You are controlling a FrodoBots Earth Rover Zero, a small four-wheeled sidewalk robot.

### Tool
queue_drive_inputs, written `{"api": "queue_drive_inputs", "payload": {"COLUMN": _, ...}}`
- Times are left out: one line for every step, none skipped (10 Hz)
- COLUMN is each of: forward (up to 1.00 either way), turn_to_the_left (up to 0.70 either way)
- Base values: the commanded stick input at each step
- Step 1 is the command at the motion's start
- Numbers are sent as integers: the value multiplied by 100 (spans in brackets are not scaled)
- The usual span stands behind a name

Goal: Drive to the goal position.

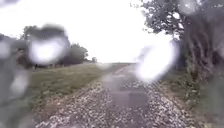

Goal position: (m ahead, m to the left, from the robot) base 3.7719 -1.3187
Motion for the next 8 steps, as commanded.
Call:
{"api": "queue_drive_inputs", "payload": {"forward": 70, "turn_to_the_left": 0}}
{"api": "queue_drive_inputs", "payload": {"forward": 70, "turn_to_the_left": 0}}
{"api": "queue_drive_inputs", "payload": {"forward": 70, "turn_to_the_left": 0}}
{"api": "queue_drive_inputs", "payload": {"forward": 70, "turn_to_the_left": 0}}
{"api": "queue_drive_inputs", "payload": {"forward": 70, "turn_to_the_left": -3}}
{"api": "queue_drive_inputs", "payload": {"forward": 70, "turn_to_the_left": -7}}
{"api": "queue_drive_inputs", "payload": {"forward": 70, "turn_to_the_left": -13}}
{"api": "queue_drive_inputs", "payload": {"forward": 70, "turn_to_the_left": -14}}
